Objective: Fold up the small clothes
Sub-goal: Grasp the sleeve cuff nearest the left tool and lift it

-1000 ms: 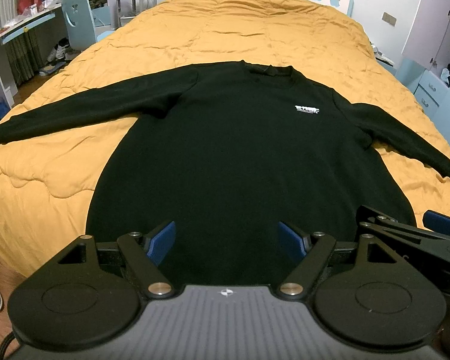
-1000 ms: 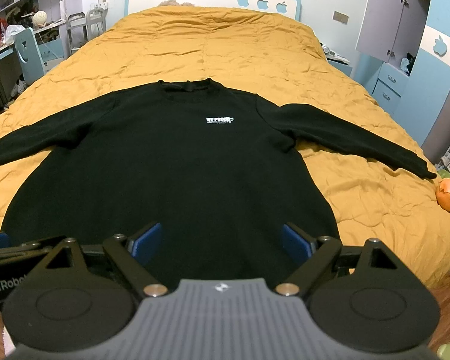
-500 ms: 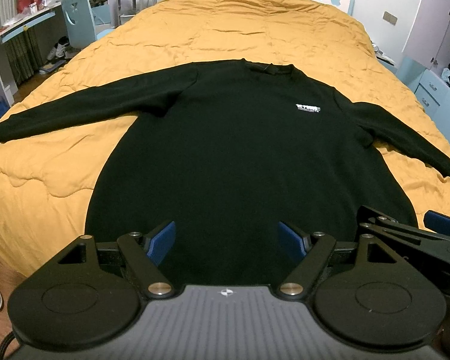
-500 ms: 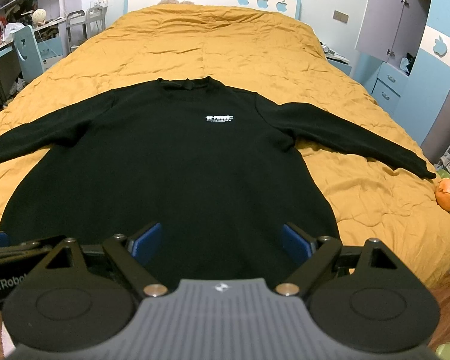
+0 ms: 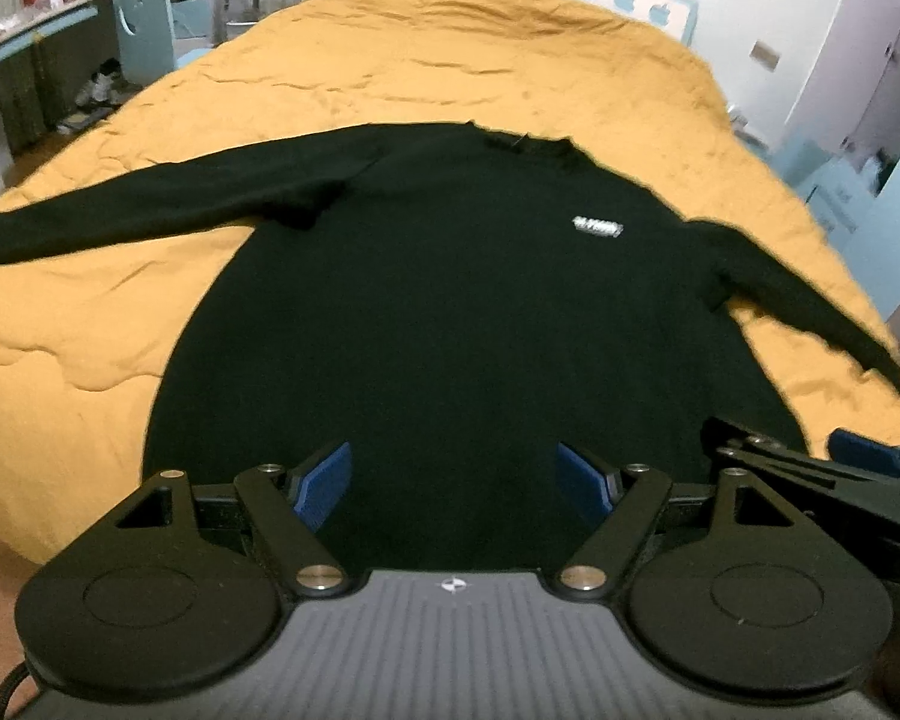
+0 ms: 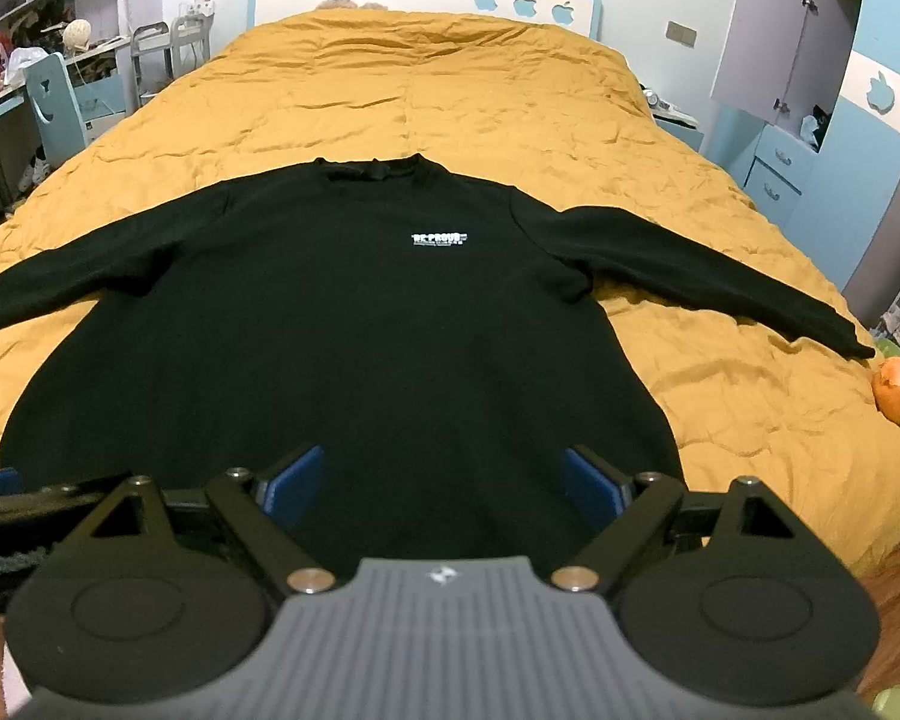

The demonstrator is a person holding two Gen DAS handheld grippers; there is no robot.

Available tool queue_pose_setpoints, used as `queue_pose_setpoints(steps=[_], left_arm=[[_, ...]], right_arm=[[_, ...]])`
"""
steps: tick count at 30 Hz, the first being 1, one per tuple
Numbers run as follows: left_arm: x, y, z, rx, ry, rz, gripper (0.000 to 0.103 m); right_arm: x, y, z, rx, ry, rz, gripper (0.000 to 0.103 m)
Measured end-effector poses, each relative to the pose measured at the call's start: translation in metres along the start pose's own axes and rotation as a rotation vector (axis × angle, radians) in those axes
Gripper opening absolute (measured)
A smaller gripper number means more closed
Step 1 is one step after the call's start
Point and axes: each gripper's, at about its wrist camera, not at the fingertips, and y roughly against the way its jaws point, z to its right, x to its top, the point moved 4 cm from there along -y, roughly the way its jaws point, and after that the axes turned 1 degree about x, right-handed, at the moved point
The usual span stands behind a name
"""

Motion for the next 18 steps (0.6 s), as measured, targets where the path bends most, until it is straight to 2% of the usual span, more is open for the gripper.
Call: queue_pose_setpoints(steps=[4,6,9,11,13,18], left_arm=[[0.004,-0.009,-0.033,-0.076,0.15,-0.037,0.09],[0.008,-0.015,-0.055,-0.069,0.208,-0.055,0.087],[0.015,-0.019,-0.097,-0.018,0.27,-0.024,0.087],[0.022,-0.019,-0.123,0.012,0.282,0.023,0.087],[0.03,-0.017,-0.157,0.054,0.315,0.103,0.087],[0.051,-0.021,-0.257,0.145,0.502,0.271,0.087]], right_arm=[[0.011,-0.001,-0.006,0.055,0.016,0.04,0.083],[0.019,-0.005,-0.012,0.114,0.026,0.046,0.083],[0.032,-0.012,-0.027,0.179,0.056,0.049,0.083],[0.041,-0.021,-0.041,0.195,0.084,0.048,0.083],[0.048,-0.03,-0.054,0.226,0.102,0.051,0.083],[0.068,-0.054,-0.094,0.31,0.105,0.058,0.083]])
